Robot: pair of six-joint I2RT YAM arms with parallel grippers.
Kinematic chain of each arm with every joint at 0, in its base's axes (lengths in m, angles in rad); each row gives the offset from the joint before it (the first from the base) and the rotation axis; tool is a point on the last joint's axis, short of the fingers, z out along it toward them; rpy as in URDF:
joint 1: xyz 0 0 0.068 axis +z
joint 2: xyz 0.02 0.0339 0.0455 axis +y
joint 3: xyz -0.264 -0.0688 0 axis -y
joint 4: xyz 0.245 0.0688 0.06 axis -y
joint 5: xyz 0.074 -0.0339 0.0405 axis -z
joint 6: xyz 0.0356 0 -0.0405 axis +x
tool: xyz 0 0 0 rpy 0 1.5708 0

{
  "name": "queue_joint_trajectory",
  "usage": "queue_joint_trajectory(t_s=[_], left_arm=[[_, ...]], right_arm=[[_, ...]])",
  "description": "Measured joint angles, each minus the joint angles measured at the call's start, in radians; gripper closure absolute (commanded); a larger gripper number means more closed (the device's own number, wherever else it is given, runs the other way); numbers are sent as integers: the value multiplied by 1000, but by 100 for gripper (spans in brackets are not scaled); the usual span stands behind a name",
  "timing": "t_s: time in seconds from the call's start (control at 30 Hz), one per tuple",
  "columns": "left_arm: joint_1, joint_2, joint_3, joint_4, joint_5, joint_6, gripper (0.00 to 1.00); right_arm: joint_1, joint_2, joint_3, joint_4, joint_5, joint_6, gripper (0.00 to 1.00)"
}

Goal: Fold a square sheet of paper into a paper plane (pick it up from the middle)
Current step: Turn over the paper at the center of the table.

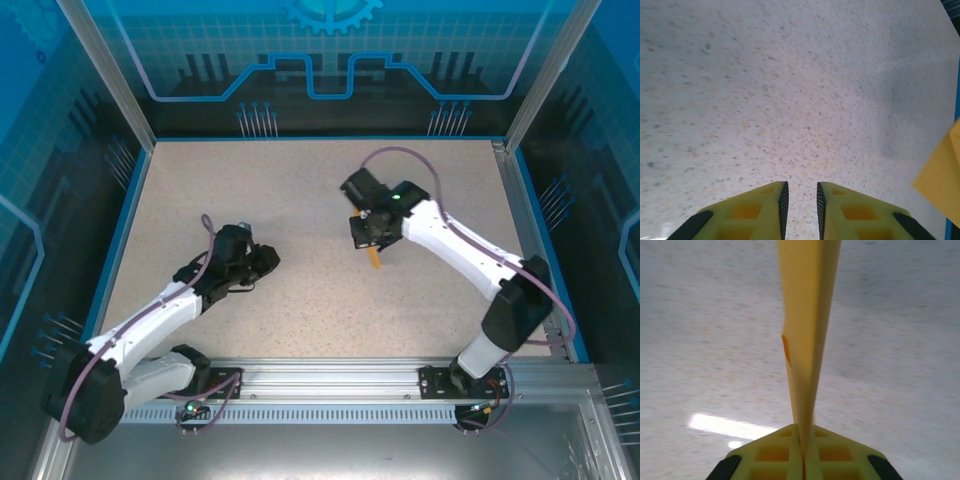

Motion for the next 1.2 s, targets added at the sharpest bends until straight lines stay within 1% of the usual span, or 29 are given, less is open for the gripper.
queue_joint_trajectory(t_s=[0.07,0.13,0.2,0.27,0.33,0.4,0.43,0.5,0.57,0.63,0.67,0.7,0.73,0.8,0.87,0.9,0.97,1.03,1.1,1.2], left_arm=[[16,-32,-15,-20,-18,-6,71],[29,-59,-28,-40,-37,-16,70],[39,-89,-41,-62,-58,-33,70],[47,-121,-56,-81,-76,-38,69],[56,-154,-70,-103,-88,-48,68],[63,-182,-79,-123,-97,-53,67],[66,-192,-82,-130,-98,-53,67],[72,-205,-86,-143,-100,-52,64],[76,-209,-87,-152,-100,-51,63],[77,-208,-87,-156,-97,-49,62],[77,-208,-87,-156,-89,-48,60],[78,-205,-87,-152,-80,-45,60],[79,-200,-87,-144,-65,-40,60],[81,-163,-87,-95,-7,-29,60],[81,-89,-83,-27,66,-22,62],[81,-35,-74,3,106,-18,63],[77,83,-39,55,183,-6,65],[64,208,25,91,242,1,66],[44,327,108,126,289,4,69],[21,465,214,177,339,4,70]], right_arm=[[54,91,83,-117,117,20,89],[94,190,140,-196,179,36,85],[128,299,180,-233,189,41,84],[153,380,202,-233,162,40,83],[175,447,225,-213,95,43,74],[192,491,241,-165,-4,37,75],[196,502,247,-139,-61,37,71],[199,506,247,-73,-175,41,56],[194,493,232,0,-273,33,49],[181,442,154,108,-373,29,48],[166,394,87,164,-426,34,48],[146,344,19,218,-474,39,53],[122,294,-47,268,-517,47,59],[43,169,-214,391,-615,73,72],[-38,81,-345,497,-690,100,82],[-74,52,-403,551,-726,113,85],[-104,36,-473,626,-773,135,88],[-103,42,-517,683,-819,146,92],[-93,57,-534,727,-858,154,92],[-80,89,-536,795,-895,170,93]])
